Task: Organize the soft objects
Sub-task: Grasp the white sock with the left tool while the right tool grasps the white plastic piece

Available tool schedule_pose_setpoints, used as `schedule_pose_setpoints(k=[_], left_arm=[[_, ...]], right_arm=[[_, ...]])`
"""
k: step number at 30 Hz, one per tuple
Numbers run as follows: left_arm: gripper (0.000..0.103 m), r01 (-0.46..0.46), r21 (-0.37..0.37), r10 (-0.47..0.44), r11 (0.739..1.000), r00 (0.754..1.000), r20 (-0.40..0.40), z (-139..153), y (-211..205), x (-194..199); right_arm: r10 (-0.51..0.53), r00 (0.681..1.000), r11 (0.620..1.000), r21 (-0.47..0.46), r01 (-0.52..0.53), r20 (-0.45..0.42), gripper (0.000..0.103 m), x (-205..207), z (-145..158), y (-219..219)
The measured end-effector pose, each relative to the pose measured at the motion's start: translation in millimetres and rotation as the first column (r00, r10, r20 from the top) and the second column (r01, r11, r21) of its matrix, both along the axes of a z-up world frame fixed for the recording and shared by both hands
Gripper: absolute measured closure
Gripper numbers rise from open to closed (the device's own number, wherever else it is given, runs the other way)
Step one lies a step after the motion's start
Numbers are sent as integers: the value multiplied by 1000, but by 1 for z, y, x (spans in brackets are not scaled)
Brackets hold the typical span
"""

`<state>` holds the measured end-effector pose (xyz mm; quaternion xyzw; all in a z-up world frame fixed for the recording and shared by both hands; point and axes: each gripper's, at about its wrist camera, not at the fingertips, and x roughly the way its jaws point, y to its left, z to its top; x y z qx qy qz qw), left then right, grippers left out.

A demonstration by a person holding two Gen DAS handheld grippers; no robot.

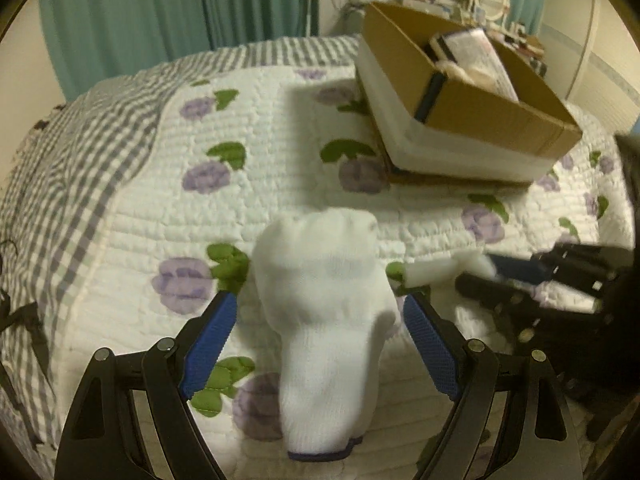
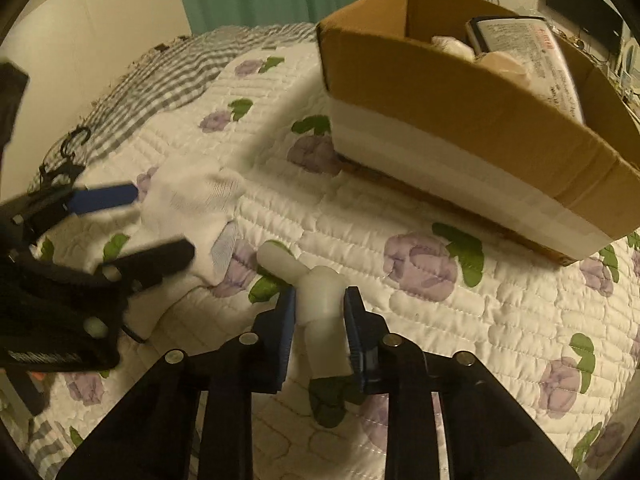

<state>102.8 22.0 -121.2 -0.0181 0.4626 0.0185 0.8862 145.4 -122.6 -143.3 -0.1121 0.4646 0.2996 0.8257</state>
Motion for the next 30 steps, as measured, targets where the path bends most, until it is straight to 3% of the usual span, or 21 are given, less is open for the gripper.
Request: schedule_pose_setpoints(k=[8, 12, 14, 15, 20, 30], left_arm=[[16, 34, 54, -30, 998, 996, -82, -33, -13, 12], [18, -1, 8, 2, 1000, 995, -99, -43, -5, 17], [19, -20, -13, 19, 1000, 995, -99, -41, -2, 17], [29, -20, -10, 19, 1000, 995, -94, -39, -2, 16], [43, 13, 15, -12, 1000, 997, -71, -33, -10, 11], [49, 10, 3, -10, 1000, 1000, -23, -4, -15, 1]], right_arm=[[-45, 998, 999, -14, 46, 33, 79, 5, 6, -13], [-48, 998, 999, -11, 48, 32, 79, 5, 7, -18], [-49, 998, 999, -10, 49, 32, 79, 5, 7, -18], [-48, 998, 999, -10, 49, 32, 79, 5, 7, -18], [-51, 998, 999, -11, 51, 42, 79, 4, 10, -20], [-68, 992, 998, 15, 67, 106, 79, -9, 45, -34]])
